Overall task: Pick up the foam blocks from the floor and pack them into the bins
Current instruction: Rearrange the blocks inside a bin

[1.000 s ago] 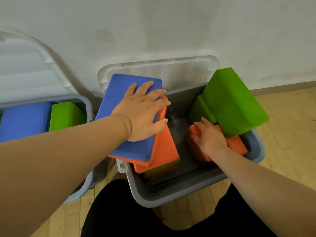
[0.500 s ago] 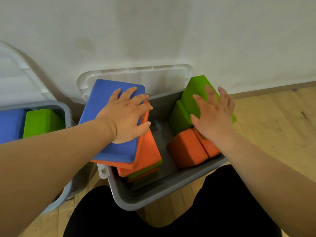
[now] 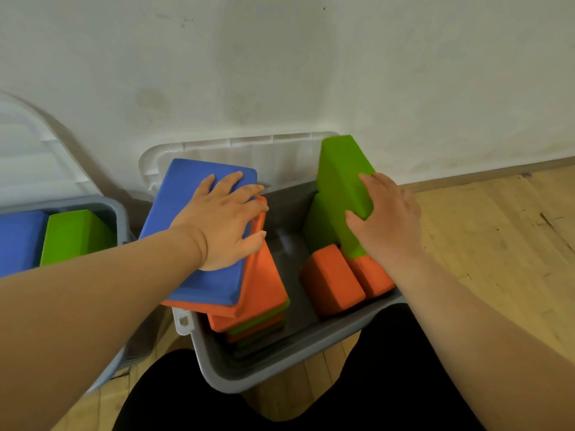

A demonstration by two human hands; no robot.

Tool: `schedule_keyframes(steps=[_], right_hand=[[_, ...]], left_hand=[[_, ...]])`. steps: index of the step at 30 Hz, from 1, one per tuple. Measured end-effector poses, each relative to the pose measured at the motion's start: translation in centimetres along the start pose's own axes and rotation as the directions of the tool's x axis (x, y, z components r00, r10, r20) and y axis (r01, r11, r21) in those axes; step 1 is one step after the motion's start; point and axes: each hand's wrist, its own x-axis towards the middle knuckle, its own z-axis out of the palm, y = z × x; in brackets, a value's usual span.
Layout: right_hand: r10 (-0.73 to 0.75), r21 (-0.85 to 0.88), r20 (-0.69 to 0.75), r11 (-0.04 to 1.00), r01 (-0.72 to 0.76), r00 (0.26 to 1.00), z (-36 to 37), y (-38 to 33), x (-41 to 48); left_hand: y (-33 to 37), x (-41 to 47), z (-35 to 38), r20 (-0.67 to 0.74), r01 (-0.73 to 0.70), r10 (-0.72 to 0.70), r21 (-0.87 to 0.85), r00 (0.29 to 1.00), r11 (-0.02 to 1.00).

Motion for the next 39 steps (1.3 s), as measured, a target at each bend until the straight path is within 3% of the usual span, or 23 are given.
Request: schedule_keyframes(steps=[4,7,11,16,23,25,28,30,33,39], right_hand=[[-0.105,0.151,0.152,0.985,0.082,0.983,1.1,-2.3,-1.5],[-0.152,0.048,0.294,0.988,0.144,0.944,3.7,-2.8,-3.2],[-0.17,-0.043,0.273,0.981,0.189,0.947,5.6,-3.2,-3.3],[-0.149,-0.04,0.391,0.983,0.179,0.908,5.5,-4.1,-3.2],[-0.079,0.352,0.123,0.935,0.031,0.989,3.8,-4.1,-3.0],[-0.14,0.278,0.262,0.959,0.064,0.955,4.8,-4.0,-3.5],[-0.112,0.088,0.573,0.993,0.075,0.812,8.4,-3.3,-4.5],[-0.087,-0.008,0.673,0.992,0.124,0.734,11.1,-2.7,-5.4],[-0.042,-0.118,0.742,0.974,0.192,0.669,13.3,-2.5,-6.0],[0.014,-0.126,0.763,0.984,0.128,0.646,14.9,-3.4,-4.9]], left_hand=[[-0.2,0.0,0.2,0.002,0.007,-0.007,0.007,1.0,1.0],[-0.3,-0.3,0.1,0.005,0.005,-0.005,0.009,1.0,1.0],[-0.2,-0.4,0.0,0.009,0.007,-0.007,0.007,1.0,1.0],[-0.2,-0.1,0.0,0.011,0.005,-0.005,0.004,1.0,1.0],[-1.0,-0.9,0.6,-0.042,0.02,-0.023,-0.067,0.999,0.998],[-1.1,-1.0,0.8,-0.06,0.027,-0.032,-0.09,0.998,0.996],[-1.2,-1.1,0.8,-0.078,0.036,-0.044,-0.093,0.996,0.995],[-1.2,-1.2,0.8,-0.081,0.037,-0.046,-0.098,0.996,0.994],[-1.4,-1.2,0.8,-0.078,0.038,-0.046,-0.105,0.996,0.994],[-1.7,-1.2,1.0,-0.091,0.032,-0.044,-0.131,0.995,0.991]])
